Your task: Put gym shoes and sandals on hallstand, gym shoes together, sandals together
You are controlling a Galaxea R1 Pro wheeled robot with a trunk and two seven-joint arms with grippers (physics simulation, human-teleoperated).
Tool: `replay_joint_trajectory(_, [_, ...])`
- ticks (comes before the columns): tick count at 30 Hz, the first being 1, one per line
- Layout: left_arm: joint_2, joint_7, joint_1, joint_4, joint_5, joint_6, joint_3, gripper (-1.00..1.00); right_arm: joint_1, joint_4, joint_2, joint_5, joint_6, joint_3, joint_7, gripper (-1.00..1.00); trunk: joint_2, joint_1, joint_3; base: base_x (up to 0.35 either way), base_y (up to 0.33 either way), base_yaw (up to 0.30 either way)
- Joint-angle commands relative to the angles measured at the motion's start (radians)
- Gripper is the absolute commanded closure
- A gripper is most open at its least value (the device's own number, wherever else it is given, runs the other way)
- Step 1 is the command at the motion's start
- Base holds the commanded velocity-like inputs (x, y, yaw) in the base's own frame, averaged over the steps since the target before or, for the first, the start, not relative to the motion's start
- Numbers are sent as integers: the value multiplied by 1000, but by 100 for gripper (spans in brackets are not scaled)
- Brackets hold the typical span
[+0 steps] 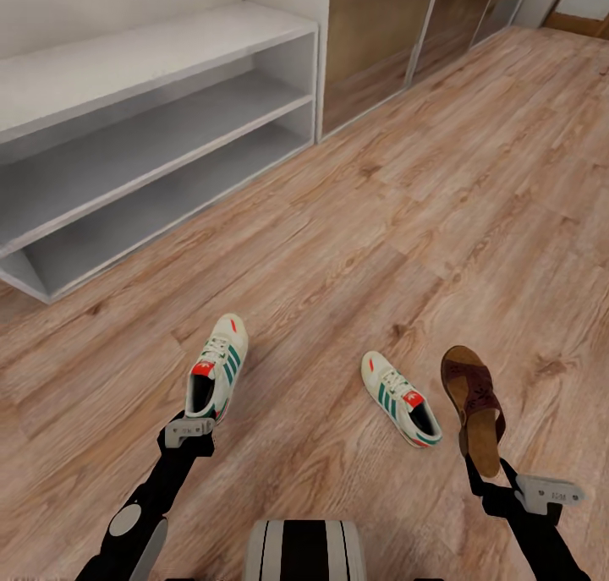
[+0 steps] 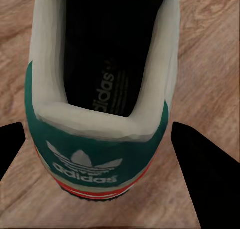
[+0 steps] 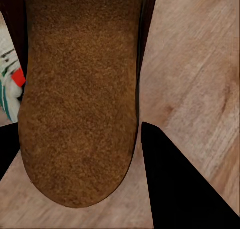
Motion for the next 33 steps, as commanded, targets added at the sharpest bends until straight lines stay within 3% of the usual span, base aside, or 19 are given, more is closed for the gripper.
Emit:
replay_joint_trajectory(1, [0, 1, 0, 0, 0, 0, 0, 100, 0, 0, 0, -4, 1, 0, 0, 100, 0, 0, 1, -1, 2, 242])
replay_joint_trajectory(33, [0, 1, 0, 1, 1, 0, 0, 100, 0, 1, 0, -5, -2, 0, 0, 100, 0, 0, 42, 0, 0, 185])
